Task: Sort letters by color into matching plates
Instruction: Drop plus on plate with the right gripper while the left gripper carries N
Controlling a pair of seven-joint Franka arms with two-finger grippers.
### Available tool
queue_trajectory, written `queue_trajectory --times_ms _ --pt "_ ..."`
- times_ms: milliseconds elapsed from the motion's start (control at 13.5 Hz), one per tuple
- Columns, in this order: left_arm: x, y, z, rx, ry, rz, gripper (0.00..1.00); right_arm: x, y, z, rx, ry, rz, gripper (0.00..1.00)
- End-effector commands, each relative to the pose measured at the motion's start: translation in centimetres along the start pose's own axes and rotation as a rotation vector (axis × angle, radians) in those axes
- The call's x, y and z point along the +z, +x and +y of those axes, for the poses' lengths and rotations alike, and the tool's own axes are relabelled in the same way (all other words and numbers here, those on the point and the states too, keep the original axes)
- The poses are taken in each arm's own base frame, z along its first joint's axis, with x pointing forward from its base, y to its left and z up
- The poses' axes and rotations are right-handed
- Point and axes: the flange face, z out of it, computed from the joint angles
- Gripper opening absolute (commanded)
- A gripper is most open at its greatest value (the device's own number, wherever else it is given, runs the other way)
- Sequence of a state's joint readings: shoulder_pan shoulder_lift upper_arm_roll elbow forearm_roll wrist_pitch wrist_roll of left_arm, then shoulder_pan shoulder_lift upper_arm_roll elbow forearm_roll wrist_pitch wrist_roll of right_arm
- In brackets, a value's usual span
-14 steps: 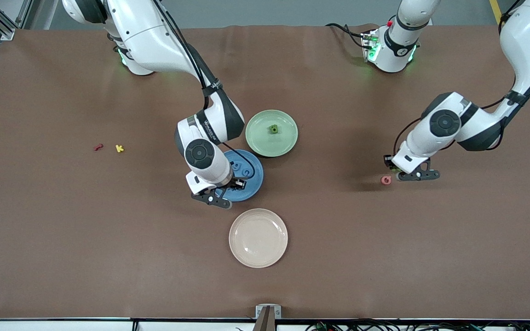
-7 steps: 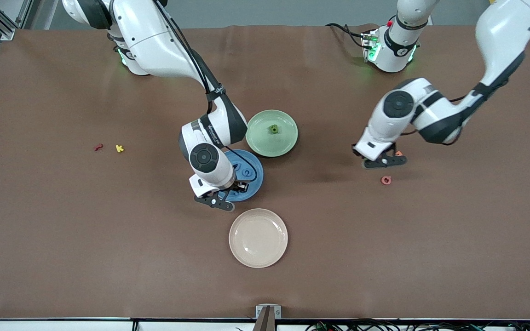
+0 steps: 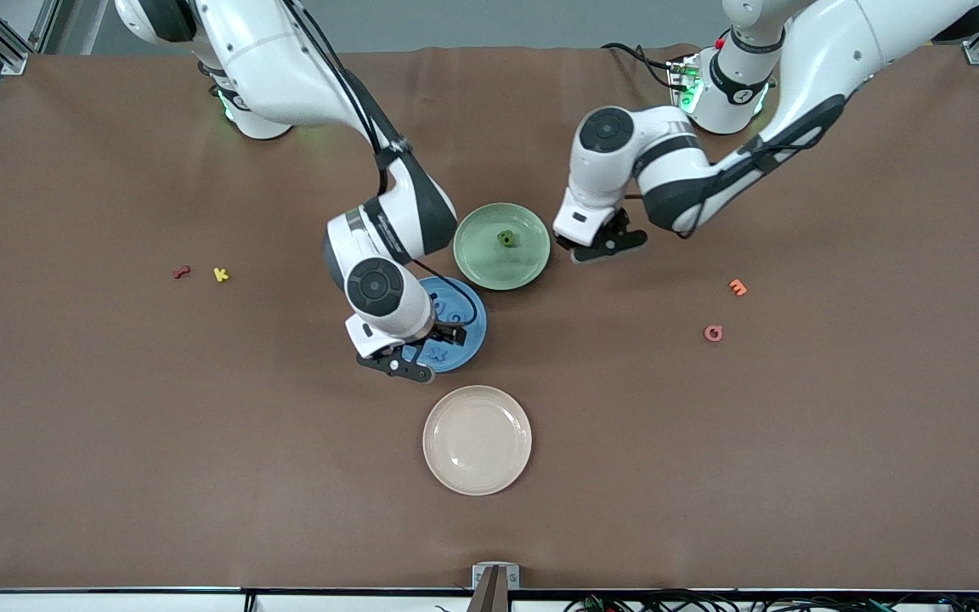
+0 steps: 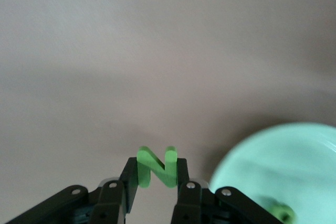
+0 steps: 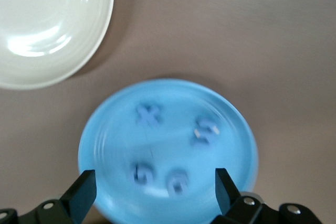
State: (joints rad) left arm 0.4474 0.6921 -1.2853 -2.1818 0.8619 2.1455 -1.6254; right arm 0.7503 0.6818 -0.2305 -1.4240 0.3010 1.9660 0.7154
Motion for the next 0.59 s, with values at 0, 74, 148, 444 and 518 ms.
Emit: queue_trajectory --times_ms 0,74,148,444,518 --pt "-0.5 -2.4 3.1 -0.07 -0.044 -0.02 0.0 -10.1 -2.4 4.0 0.011 0.037 -0.063 1.0" --pt "-0.3 -3.6 4.2 -0.096 -0.074 -0.027 0.0 -12.9 -3.4 5.7 0.01 0.047 -0.068 1.0" --pt "0.2 -4.5 5.2 -0.126 -0.089 -0.03 0.0 -15.5 -4.5 7.6 -0.012 0.031 -0.047 1.0" --pt "2.0 -7.4 8.9 -0.173 -0.068 0.008 0.0 -23.0 -6.9 15.4 -0.081 0.041 -0.017 1.0" --pt "2.1 -7.4 9.3 -0.173 -0.071 0.013 0.0 -25.0 -6.9 17.9 -0.103 0.063 0.001 1.0"
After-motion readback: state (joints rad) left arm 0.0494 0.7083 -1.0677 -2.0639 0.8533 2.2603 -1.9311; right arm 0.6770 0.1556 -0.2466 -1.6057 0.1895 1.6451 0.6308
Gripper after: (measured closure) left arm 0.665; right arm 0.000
